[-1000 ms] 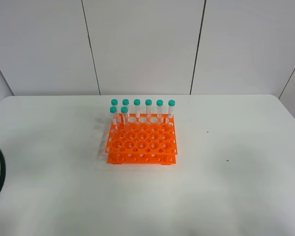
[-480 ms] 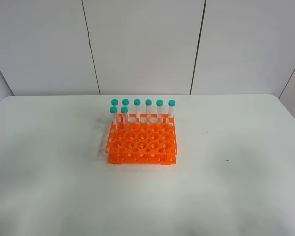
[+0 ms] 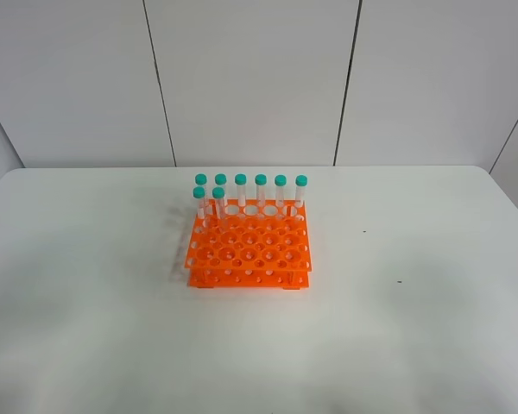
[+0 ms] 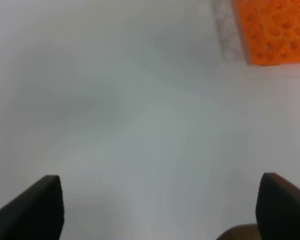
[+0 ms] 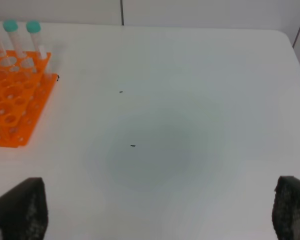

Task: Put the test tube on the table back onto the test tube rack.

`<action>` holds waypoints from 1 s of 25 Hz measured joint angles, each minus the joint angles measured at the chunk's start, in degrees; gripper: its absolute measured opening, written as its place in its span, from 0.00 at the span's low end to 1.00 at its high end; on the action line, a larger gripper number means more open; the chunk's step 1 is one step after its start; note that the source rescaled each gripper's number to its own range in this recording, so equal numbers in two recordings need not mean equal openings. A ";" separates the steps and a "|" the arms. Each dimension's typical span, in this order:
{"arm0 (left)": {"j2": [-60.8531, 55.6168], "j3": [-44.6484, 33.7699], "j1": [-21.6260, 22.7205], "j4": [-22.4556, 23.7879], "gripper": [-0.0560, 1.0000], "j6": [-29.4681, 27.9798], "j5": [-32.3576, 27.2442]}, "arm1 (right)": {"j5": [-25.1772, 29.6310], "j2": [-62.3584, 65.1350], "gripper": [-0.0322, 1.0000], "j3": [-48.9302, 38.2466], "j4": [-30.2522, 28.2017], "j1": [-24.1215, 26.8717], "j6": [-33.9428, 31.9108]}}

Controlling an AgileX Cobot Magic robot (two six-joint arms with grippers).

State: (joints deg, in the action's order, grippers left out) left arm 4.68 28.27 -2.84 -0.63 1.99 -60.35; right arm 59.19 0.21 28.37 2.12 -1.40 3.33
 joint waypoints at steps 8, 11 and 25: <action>-4.79 0.00 0.00 0.00 0.99 0.00 -0.05 | 0.00 0.00 1.00 0.00 0.00 0.00 0.00; -4.79 0.00 0.00 0.00 0.99 0.00 -0.05 | 0.00 0.00 1.00 0.00 0.00 0.00 0.00; -4.79 0.00 0.00 0.00 0.99 0.00 -0.05 | 0.00 0.00 1.00 0.00 0.00 0.00 0.00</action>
State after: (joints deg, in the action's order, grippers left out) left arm -0.11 28.27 -2.84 -0.63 1.99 -60.40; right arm 59.19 0.21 28.37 2.12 -1.40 3.33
